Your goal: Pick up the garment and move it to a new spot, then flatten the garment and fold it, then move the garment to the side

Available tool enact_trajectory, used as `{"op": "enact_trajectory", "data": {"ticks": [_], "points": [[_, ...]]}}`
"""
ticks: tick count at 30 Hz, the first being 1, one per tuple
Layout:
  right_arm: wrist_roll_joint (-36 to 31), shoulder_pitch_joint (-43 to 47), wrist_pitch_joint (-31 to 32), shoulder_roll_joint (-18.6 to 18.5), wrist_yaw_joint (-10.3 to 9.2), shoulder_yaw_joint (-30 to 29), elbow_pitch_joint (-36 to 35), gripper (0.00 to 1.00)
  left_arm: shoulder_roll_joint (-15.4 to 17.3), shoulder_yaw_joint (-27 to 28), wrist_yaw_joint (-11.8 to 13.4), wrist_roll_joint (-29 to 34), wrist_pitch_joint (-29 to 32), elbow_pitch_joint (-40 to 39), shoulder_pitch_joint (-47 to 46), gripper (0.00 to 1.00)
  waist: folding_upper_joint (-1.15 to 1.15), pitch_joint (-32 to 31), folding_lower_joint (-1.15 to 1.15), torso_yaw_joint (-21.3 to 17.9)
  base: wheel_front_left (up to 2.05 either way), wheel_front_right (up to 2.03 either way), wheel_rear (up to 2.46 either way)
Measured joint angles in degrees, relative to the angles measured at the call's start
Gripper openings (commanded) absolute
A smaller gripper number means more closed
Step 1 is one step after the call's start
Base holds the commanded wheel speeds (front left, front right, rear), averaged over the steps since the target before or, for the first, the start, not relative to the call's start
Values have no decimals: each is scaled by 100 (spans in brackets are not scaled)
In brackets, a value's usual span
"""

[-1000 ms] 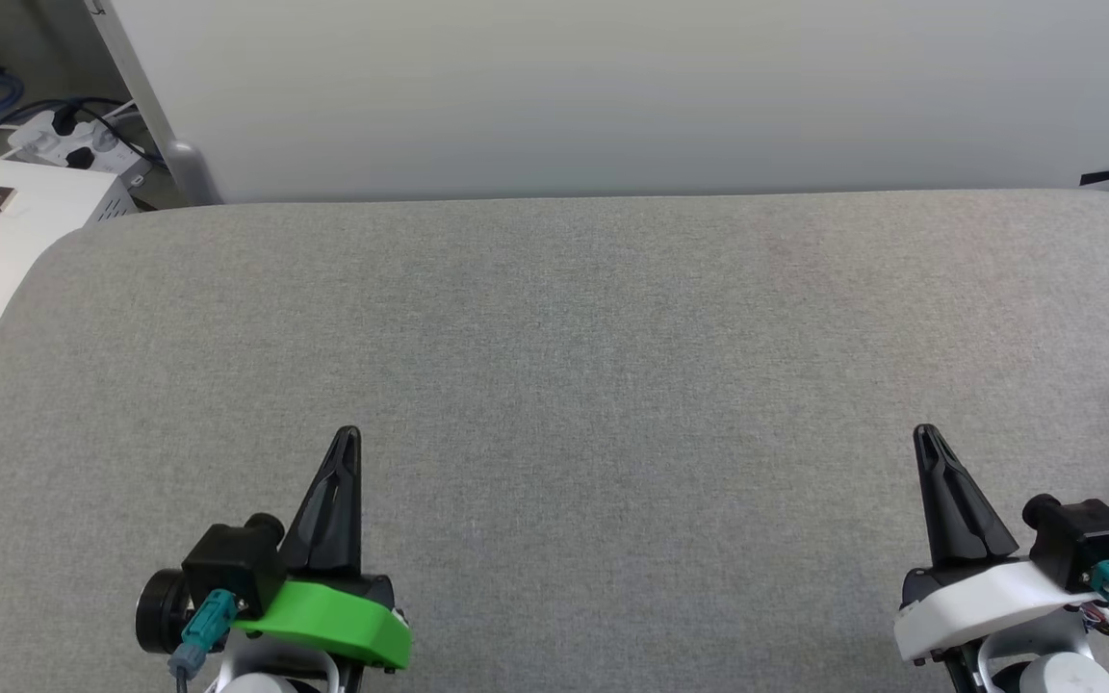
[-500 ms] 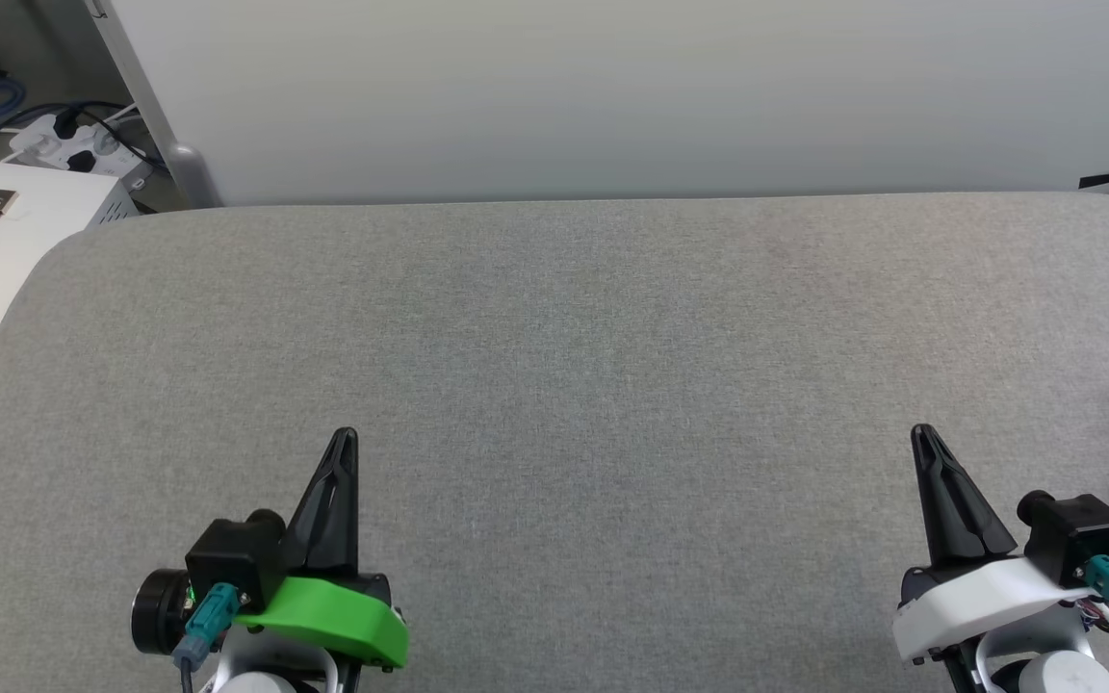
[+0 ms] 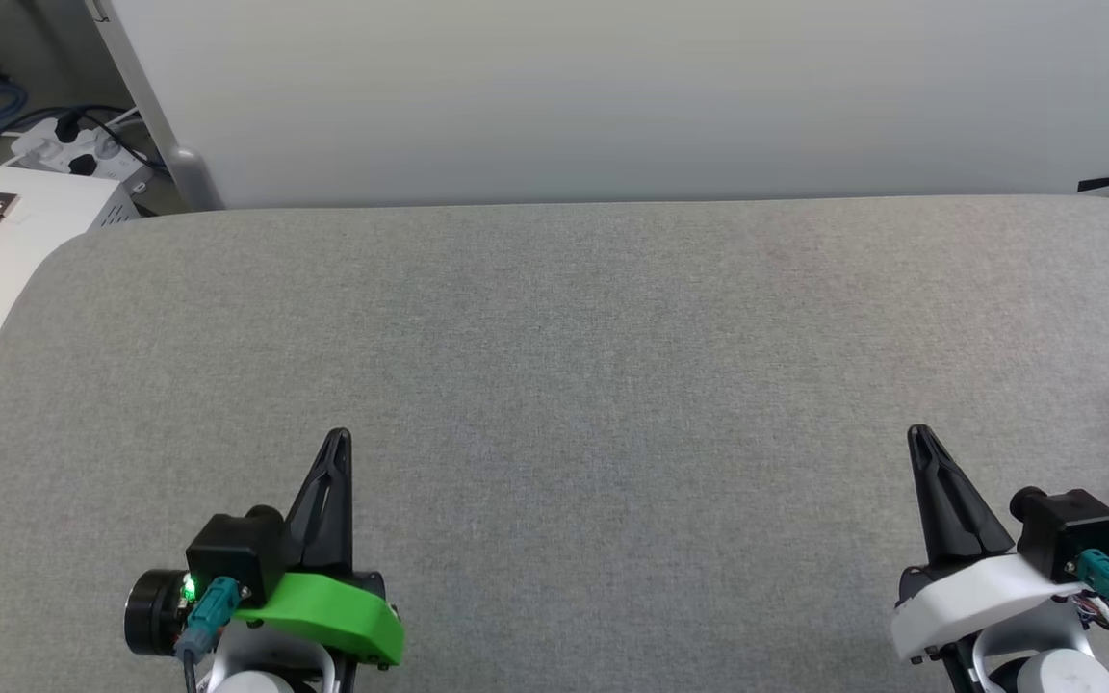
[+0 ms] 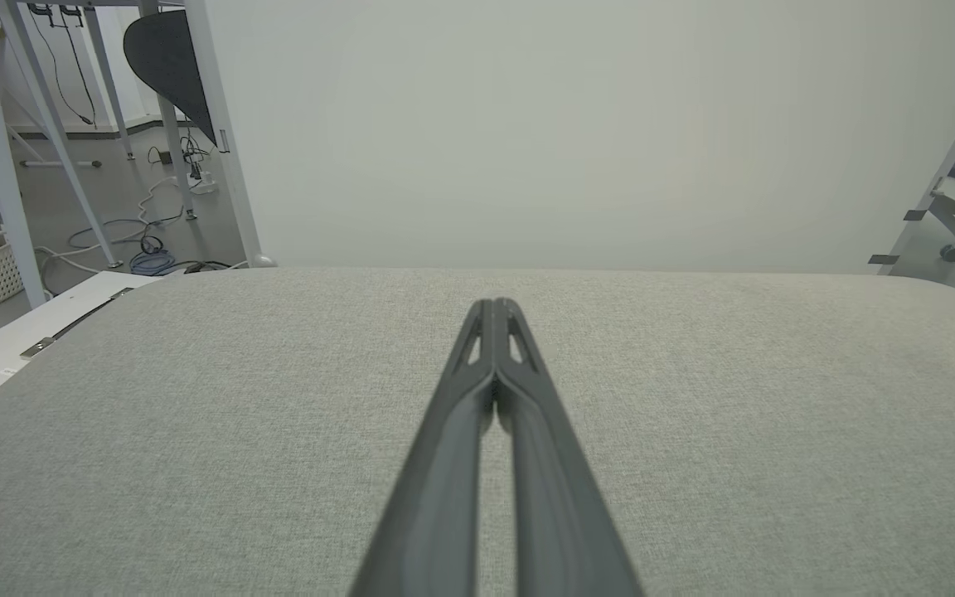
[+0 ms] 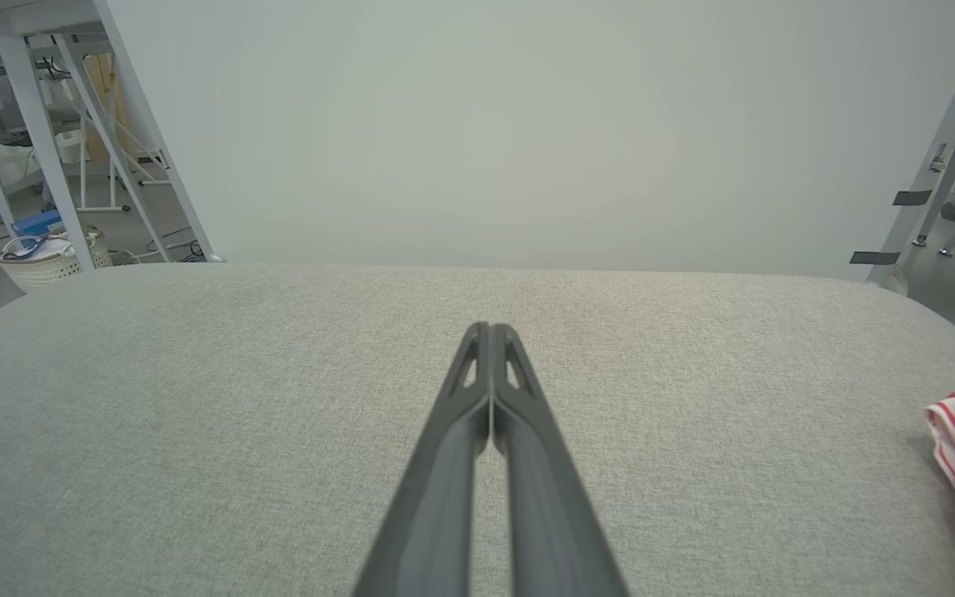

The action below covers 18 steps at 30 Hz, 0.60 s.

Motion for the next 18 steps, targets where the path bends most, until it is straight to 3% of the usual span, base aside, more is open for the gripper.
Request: {"op": "enact_trajectory", "data": {"ticks": [18], "points": [[-155,1,182,51,0,-37,-59,0,0,59,93,158,199,-49,0,0,0,-30,0,3,0,0,0]]}}
